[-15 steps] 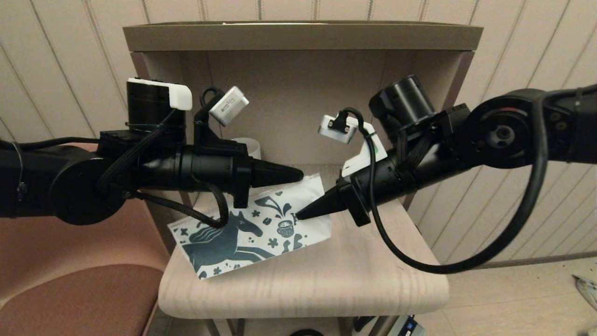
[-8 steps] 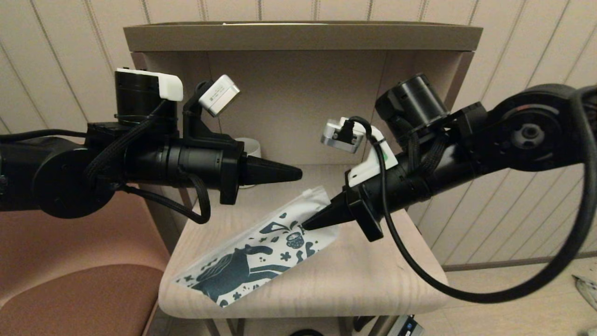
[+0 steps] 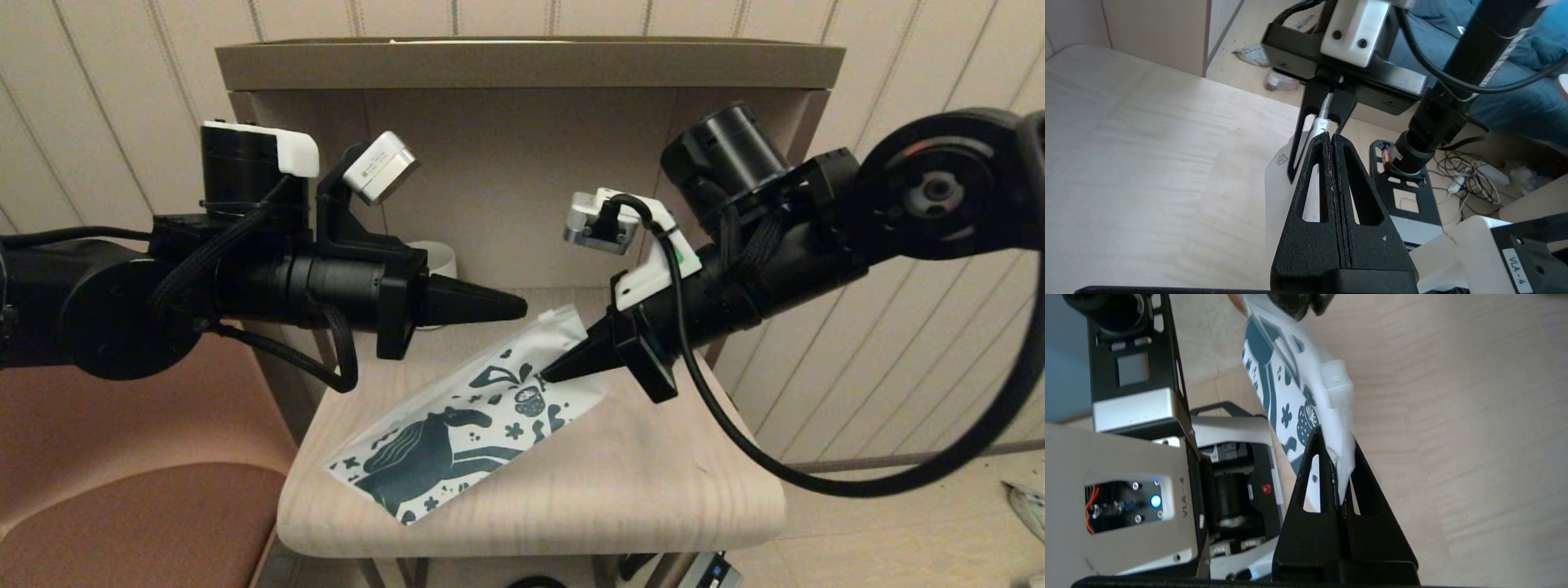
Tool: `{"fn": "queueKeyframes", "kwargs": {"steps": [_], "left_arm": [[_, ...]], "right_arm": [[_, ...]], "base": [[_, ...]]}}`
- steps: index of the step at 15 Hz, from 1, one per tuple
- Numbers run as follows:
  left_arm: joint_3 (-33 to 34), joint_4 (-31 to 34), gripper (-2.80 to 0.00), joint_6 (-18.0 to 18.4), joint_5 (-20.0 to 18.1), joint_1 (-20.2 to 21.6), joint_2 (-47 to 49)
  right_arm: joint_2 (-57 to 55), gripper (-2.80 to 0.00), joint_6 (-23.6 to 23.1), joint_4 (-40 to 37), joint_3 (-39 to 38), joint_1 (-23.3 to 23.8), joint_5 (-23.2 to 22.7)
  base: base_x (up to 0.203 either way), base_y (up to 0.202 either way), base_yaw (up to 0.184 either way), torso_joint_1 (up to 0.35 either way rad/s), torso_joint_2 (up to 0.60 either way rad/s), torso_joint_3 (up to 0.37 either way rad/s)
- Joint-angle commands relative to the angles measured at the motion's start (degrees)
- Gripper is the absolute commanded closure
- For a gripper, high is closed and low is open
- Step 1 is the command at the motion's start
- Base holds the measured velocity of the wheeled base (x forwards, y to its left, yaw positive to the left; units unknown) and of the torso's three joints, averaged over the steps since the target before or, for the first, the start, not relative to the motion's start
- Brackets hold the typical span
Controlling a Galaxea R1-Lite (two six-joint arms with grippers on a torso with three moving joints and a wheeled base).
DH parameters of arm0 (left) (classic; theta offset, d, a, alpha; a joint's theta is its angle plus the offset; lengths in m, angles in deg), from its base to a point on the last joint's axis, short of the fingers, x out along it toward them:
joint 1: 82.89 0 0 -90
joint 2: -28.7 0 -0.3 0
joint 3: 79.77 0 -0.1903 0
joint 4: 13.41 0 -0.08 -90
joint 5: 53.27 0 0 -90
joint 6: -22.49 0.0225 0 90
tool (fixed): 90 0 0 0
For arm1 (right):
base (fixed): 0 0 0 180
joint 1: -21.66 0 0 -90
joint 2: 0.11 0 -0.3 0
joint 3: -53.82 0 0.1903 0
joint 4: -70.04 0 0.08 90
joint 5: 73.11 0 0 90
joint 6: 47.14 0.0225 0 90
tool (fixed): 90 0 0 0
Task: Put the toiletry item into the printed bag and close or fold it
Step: Hand it to the other hand
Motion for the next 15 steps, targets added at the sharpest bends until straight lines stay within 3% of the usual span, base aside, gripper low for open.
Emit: {"fn": "queueKeyframes", "kwargs": {"steps": [1, 4, 15], "left_arm": [[0.03, -0.18, 0.00, 0.03, -0.52, 0.45, 0.02], [-0.06, -0.27, 0.00, 0.04, -0.72, 1.09, -0.15], [-0.23, -0.62, 0.00, -0.05, -1.41, 2.41, -2.32]], "right_arm": [[-1.24, 0.00, -1.16, -3.34, 3.41, -0.05, -0.17], [-0.93, 0.00, -3.28, -7.26, 5.93, -0.39, -0.07], [1.78, 0.00, -5.41, -6.98, 7.95, -1.77, 2.04]], "base": [[0.000, 0.000, 0.000, 0.000, 0.00, 0.000], [0.000, 0.000, 0.000, 0.000, 0.00, 0.000], [0.000, 0.000, 0.000, 0.000, 0.00, 0.000]]}}
